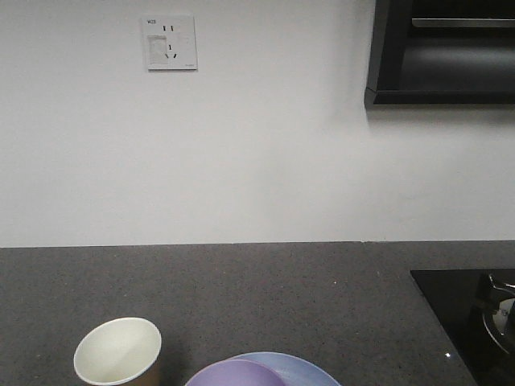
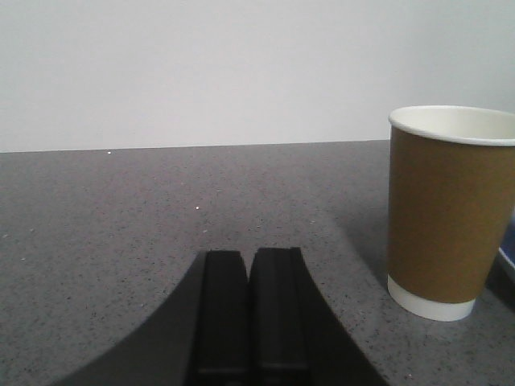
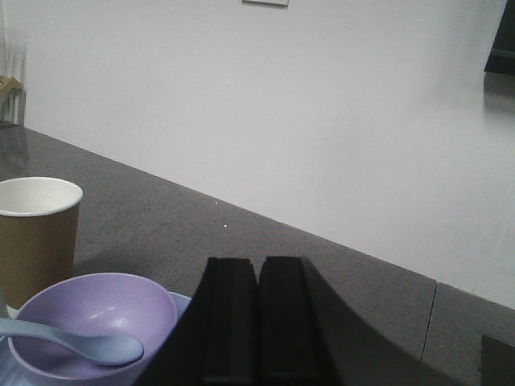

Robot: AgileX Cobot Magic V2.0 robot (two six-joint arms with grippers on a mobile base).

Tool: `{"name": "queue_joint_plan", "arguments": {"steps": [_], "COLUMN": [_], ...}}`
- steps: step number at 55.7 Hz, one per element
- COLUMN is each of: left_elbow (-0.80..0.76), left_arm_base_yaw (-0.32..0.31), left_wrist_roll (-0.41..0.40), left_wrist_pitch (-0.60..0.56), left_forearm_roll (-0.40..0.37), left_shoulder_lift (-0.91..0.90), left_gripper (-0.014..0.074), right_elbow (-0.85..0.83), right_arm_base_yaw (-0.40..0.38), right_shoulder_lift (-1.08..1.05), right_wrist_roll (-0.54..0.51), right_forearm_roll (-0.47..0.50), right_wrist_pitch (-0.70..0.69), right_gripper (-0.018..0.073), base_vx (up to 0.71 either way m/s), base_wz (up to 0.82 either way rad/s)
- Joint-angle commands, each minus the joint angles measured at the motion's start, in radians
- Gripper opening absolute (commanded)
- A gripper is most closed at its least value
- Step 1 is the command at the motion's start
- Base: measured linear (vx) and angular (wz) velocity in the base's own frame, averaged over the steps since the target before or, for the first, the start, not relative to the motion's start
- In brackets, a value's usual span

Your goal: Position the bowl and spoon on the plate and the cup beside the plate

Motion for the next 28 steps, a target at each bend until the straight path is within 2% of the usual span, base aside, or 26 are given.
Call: {"name": "queue_joint_plan", "arguments": {"steps": [1,28], "left_elbow": [-0.025,-0.025], "left_arm_base_yaw": [0.002,0.002], "left_wrist_roll": [0.001,0.001], "left_wrist_pitch": [-0.075,-0.075], "left_forearm_roll": [-0.003,-0.003], "left_shoulder_lift": [-0.017,-0.017], "left_gripper": [-0.0006,-0.0006], "right_elbow": [-0.030,-0.030], "right_arm_base_yaw": [-0.006,-0.006], "right_shoulder_lift": [0.008,0.008], "right_wrist_roll": [-0.007,-0.007], "right_forearm_roll": [0.000,0.000], "right_wrist_pitch": [-0.086,-0.085], "right_gripper": [-0.0008,-0.0008], "base_vx": [0.00,0.00], "base_wz": [0.00,0.00]}}
